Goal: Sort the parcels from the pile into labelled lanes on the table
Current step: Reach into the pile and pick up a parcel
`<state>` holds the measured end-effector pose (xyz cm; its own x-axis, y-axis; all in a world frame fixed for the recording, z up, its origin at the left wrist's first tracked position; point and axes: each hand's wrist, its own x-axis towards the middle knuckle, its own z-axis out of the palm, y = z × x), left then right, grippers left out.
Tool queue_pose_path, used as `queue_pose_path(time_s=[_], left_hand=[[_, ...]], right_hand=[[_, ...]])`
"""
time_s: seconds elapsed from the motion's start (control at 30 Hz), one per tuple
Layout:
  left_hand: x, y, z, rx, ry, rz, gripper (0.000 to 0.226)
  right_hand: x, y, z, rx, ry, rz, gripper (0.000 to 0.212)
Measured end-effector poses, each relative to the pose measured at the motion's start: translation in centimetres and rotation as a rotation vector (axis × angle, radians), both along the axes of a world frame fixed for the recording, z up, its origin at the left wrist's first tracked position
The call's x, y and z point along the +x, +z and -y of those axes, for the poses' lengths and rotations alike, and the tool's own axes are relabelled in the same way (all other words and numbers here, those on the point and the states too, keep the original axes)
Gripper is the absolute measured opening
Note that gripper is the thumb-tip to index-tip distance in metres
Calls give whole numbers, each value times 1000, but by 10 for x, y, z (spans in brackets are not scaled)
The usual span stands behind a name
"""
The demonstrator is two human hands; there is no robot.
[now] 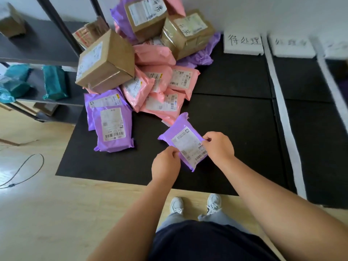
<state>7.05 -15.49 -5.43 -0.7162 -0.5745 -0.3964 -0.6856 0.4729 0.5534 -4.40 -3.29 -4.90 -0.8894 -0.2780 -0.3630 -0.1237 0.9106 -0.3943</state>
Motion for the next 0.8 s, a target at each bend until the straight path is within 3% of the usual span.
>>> queue_pose_path(time_s=[0.17,0.33,0.47,0.63,0.8], left_hand=[[-34,6,-5,-187,-207,-161,32],[-72,3,-8,-396,-583,-51,53],[-89,-6,-10,-546,-754,126,60],[-90,-7,-16,-622,-620,138,35],[-80,-8,-16,-345,-260,153,23]], right_hand=[[-13,-2,-17,-24,41,-53,23],[-8,-4,-34,-139,-107,-82,38],[3,-7,-55,-216,-207,-104,34],[9,-12,-75,-280,-273,-42,28],[12,-16,-78,-309,-417,34,25]])
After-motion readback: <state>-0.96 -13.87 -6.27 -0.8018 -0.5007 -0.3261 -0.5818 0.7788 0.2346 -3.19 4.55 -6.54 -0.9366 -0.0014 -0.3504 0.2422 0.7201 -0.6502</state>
